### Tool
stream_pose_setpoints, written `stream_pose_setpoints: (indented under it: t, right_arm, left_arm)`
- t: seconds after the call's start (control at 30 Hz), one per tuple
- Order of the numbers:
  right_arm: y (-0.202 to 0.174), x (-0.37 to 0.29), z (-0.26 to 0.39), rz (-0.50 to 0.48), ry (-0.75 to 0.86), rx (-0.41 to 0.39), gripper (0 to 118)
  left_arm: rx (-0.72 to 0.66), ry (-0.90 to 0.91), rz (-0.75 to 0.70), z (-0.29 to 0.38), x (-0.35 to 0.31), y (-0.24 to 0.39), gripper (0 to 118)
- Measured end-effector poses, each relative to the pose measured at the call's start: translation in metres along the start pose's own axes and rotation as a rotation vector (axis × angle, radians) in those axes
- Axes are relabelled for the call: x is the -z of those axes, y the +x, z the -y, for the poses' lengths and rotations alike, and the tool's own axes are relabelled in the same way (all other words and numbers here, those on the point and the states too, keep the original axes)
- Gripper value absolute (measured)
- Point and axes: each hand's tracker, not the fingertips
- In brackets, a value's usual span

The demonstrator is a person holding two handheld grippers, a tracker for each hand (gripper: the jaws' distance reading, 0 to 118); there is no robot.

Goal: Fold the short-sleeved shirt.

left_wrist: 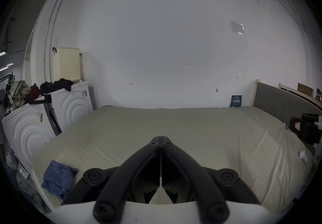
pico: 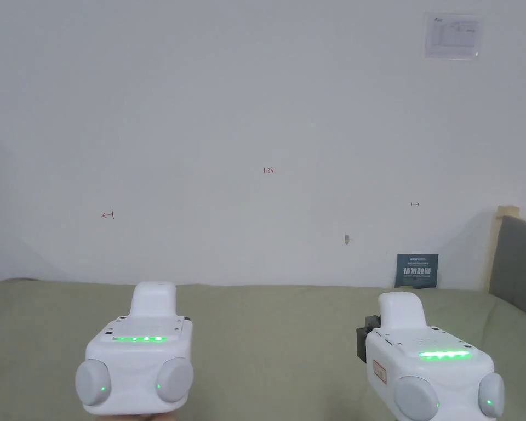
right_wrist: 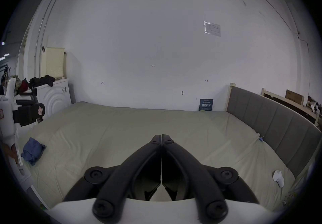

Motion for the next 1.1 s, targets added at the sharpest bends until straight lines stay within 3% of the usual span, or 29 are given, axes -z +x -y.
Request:
stream_pose_setpoints:
  t: [0.47, 0.5, 0.53, 0.57, 0.6, 0.63, 0.67, 0.8, 0.87, 0.93, 1.03, 1.1]
  right_arm:
    - [0.000, -0.008, -0.002, 0.095, -0.019, -0.005, 3]
    - [0.003, -0.006, -0.002, 0.097, -0.018, -0.006, 18]
    - [0.004, -0.006, -0.002, 0.103, -0.018, -0.006, 49]
    - [0.003, -0.004, -0.003, 0.127, -0.021, -0.012, 88]
    - [0.002, -0.002, -0.003, 0.150, -0.041, -0.009, 112]
    - [0.003, 0.000, -0.002, 0.172, -0.054, 0.001, 112]
    - [0.004, 0.000, -0.002, 0.172, -0.032, 0.017, 112]
    - [0.017, 0.004, -0.001, 0.112, -0.042, 0.186, 112]
    - [0.020, 0.007, -0.002, 0.099, -0.052, 0.223, 112]
    - [0.027, 0.013, 0.001, 0.100, -0.034, 0.206, 112]
    - [0.014, 0.003, -0.001, 0.133, 0.043, 0.075, 112]
    - [0.009, 0.000, 0.000, 0.105, 0.058, 0.069, 112]
  left_arm:
    - [0.029, 0.001, -0.006, 0.001, -0.003, -0.004, 0]
    - [0.011, 0.000, -0.002, 0.002, -0.003, -0.005, 12]
    - [0.002, -0.003, 0.001, 0.002, -0.003, -0.006, 43]
    - [-0.012, -0.006, 0.001, 0.002, -0.001, -0.008, 88]
    - [-0.025, -0.077, -0.007, 0.003, 0.007, -0.009, 117]
    - [-0.126, -0.057, -0.095, 0.005, -0.006, -0.015, 117]
    - [-0.047, -0.031, 0.036, 0.002, -0.005, -0.006, 118]
    - [-0.017, -0.030, 0.014, 0.018, -0.006, -0.005, 118]
    - [-0.009, -0.041, 0.019, 0.017, 0.001, -0.006, 118]
    - [-0.014, -0.048, 0.027, 0.018, 0.002, -0.008, 118]
    - [-0.015, -0.046, 0.022, 0.022, 0.008, -0.010, 118]
    - [-0.016, -0.055, 0.013, 0.021, 0.010, -0.013, 118]
